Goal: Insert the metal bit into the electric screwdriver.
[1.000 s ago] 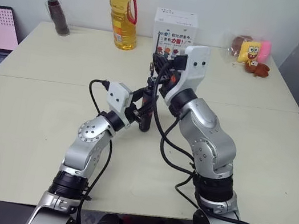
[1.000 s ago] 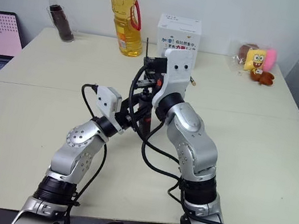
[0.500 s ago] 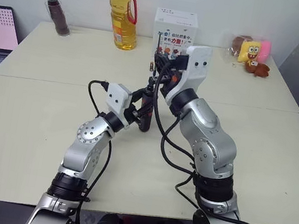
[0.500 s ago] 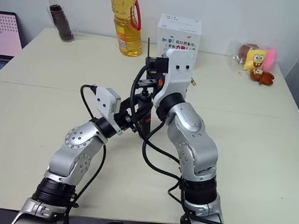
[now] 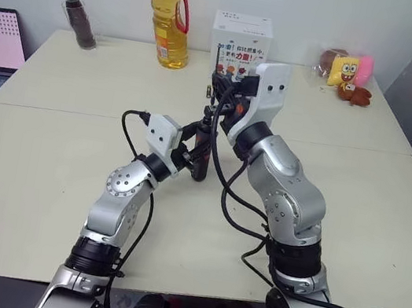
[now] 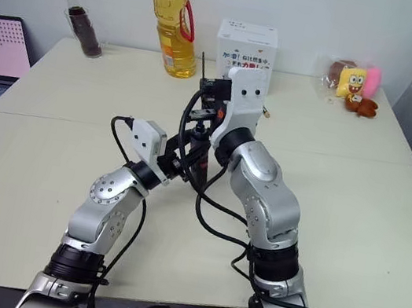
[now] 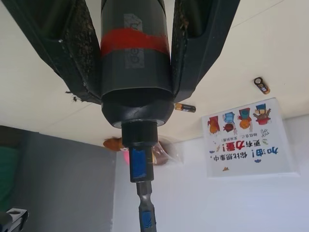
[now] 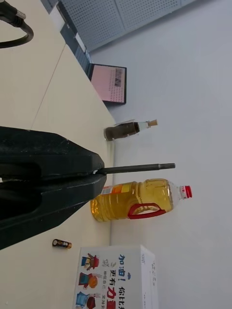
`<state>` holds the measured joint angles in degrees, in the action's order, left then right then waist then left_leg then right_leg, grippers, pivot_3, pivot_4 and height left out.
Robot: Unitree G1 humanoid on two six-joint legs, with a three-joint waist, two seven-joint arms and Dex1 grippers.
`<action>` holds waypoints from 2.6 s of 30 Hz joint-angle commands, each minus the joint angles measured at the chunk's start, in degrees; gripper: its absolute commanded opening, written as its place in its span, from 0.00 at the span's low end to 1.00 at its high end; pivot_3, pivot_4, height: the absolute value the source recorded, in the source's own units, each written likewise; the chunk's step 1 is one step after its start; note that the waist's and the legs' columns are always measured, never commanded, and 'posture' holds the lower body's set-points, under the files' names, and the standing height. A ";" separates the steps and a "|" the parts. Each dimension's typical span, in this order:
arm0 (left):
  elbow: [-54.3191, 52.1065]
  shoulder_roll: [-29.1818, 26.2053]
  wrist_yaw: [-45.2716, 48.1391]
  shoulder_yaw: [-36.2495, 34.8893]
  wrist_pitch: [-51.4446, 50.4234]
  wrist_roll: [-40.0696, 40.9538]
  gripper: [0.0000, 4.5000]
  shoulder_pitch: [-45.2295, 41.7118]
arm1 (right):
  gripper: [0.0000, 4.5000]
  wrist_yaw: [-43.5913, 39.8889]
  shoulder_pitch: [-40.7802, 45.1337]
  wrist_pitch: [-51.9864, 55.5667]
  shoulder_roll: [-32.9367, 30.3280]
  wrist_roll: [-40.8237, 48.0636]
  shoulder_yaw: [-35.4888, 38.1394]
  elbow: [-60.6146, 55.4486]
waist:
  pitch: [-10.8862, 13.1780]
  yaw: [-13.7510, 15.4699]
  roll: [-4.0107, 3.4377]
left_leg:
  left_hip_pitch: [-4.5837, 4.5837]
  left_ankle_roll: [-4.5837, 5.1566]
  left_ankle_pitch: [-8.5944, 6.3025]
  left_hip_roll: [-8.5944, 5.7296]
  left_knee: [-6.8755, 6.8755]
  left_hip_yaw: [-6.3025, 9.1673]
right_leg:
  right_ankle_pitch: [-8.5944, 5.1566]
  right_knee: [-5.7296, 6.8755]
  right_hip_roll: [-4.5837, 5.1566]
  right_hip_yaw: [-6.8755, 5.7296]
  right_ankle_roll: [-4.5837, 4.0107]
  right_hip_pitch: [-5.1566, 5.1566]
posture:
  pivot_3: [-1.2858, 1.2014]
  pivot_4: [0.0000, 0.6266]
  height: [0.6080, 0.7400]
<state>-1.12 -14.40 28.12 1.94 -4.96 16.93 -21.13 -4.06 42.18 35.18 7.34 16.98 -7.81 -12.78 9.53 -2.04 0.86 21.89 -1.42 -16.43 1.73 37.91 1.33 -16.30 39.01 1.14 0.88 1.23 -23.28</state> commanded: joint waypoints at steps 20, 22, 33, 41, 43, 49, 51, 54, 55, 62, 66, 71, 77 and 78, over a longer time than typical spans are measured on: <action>3.00 -1.49 -1.14 -0.09 -2.23 -3.03 0.37 1.42 | 0.00 -0.48 -0.09 -0.29 0.78 0.32 -0.17 -3.53 | 0.00 0.00 0.00 | 0.00 0.00 0.00 0.00 0.00 0.00 | 0.00 0.00 0.00 0.00 0.00 0.00 | 0.52 0.24 1.00; 3.20 -1.47 -1.21 -0.05 -2.23 -3.12 0.37 1.29 | 0.00 -0.54 0.02 -0.06 0.75 0.40 -0.12 -3.50 | 0.00 0.00 0.00 | 0.00 0.00 0.00 0.00 0.00 0.00 | 0.00 0.00 0.00 0.00 0.00 0.00 | 0.52 0.24 1.00; 4.21 -1.24 -1.45 0.24 -1.87 -3.71 0.37 0.82 | 0.00 -0.50 0.25 1.31 1.05 1.13 0.50 -3.30 | -0.01 0.00 0.00 | -0.01 0.00 0.00 0.00 0.00 0.00 | 0.00 0.00 0.00 0.00 0.00 0.01 | 0.52 0.24 1.00; 4.58 -1.22 -1.42 0.27 -1.80 -3.80 0.37 0.81 | 0.00 -0.45 0.53 2.14 1.30 1.35 1.16 -3.61 | -0.02 0.00 0.00 | -0.02 0.00 0.00 0.00 -0.01 0.00 | 0.00 0.00 0.00 0.00 0.00 0.02 | 0.52 0.24 1.00; 4.64 -1.20 -1.42 0.26 -1.76 -3.83 0.37 0.80 | 0.00 -0.36 0.66 2.42 1.36 1.45 1.32 -3.74 | -0.02 0.00 0.00 | -0.02 0.00 0.00 0.00 -0.01 0.00 | 0.00 0.00 0.00 0.00 0.00 0.02 | 0.52 0.24 1.00; 5.31 -1.13 -1.22 0.28 -1.35 -3.86 0.37 0.53 | 0.00 -0.31 0.96 2.82 1.37 1.81 1.53 -3.76 | -0.02 0.00 0.00 | -0.03 0.00 0.00 0.00 -0.01 0.00 | 0.00 0.00 0.00 0.00 0.00 0.02 | 0.52 0.24 1.00; 5.42 -1.15 -1.21 0.33 -1.21 -3.89 0.37 0.61 | 0.00 -0.34 1.09 2.92 1.36 1.94 1.53 -3.88 | -0.02 0.00 0.00 | -0.03 0.00 0.00 0.00 -0.01 0.00 | 0.00 0.00 0.00 0.00 0.00 0.02 | 0.52 0.24 1.00; 5.49 -1.18 -1.21 0.32 -1.07 -3.85 0.37 0.70 | 0.00 -0.39 1.40 3.07 1.30 2.04 1.46 -3.89 | -0.02 0.00 0.00 | -0.04 0.00 0.00 0.00 -0.01 0.00 | 0.00 0.00 -0.01 0.00 0.00 0.02 | 0.52 0.24 1.00; 5.48 -1.18 -1.21 0.32 -1.05 -3.84 0.37 0.73 | 0.00 -0.42 1.46 3.12 1.27 2.05 1.41 -3.88 | -0.02 0.00 0.00 | -0.04 0.00 0.00 0.00 -0.01 0.00 | 0.00 0.00 -0.01 0.00 0.00 0.02 | 0.52 0.24 1.00; 5.44 -1.10 -1.25 0.38 -0.81 -3.87 0.37 1.12 | 0.00 -0.88 1.70 3.37 0.81 1.93 1.07 -4.20 | -0.02 -0.01 0.00 | -0.03 0.00 0.00 0.00 -0.01 0.00 | 0.00 0.00 -0.01 0.00 0.00 0.02 | 0.52 0.24 1.00; 5.51 -1.03 -1.26 0.48 -0.61 -3.90 0.37 1.26 | 0.00 -1.38 1.81 3.14 0.29 1.53 0.64 -4.54 | -0.02 0.00 0.00 | -0.03 0.00 0.00 0.00 -0.01 0.00 | 0.00 0.00 -0.01 0.00 0.00 0.02 | 0.52 0.24 1.00; 5.67 -0.97 -1.26 0.59 -0.40 -3.89 0.37 1.19 | 0.00 -1.34 1.84 3.23 0.28 1.38 0.70 -4.62 | -0.02 -0.01 0.00 | -0.03 0.00 0.00 0.00 -0.01 0.00 | 0.00 0.00 -0.01 0.00 0.00 0.02 | 0.52 0.24 1.00; 5.66 -1.03 -1.20 0.62 -0.39 -3.87 0.37 1.22 | 0.00 -1.26 1.82 3.55 0.13 1.39 0.74 -4.93 | -0.02 -0.01 0.00 | -0.03 0.00 0.00 0.00 -0.01 0.00 | 0.00 -0.01 -0.01 0.00 0.00 0.02 | 0.52 0.24 1.00; 5.67 -1.04 -1.19 0.62 -0.40 -3.87 0.37 1.21 | 0.00 -1.21 1.80 3.65 0.12 1.37 0.77 -4.95 | -0.02 0.00 0.00 | -0.03 0.00 0.00 0.00 -0.01 0.00 | 0.00 0.00 -0.01 0.00 0.00 0.02 | 0.52 0.24 1.00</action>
<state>0.64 -14.39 28.05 3.02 -3.53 15.69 -21.91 -4.96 42.37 39.06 7.26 18.08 -6.85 -15.00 9.51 -2.04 0.86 21.86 -1.42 -16.43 1.73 37.90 1.34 -16.30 39.00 1.13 0.87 1.23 -23.26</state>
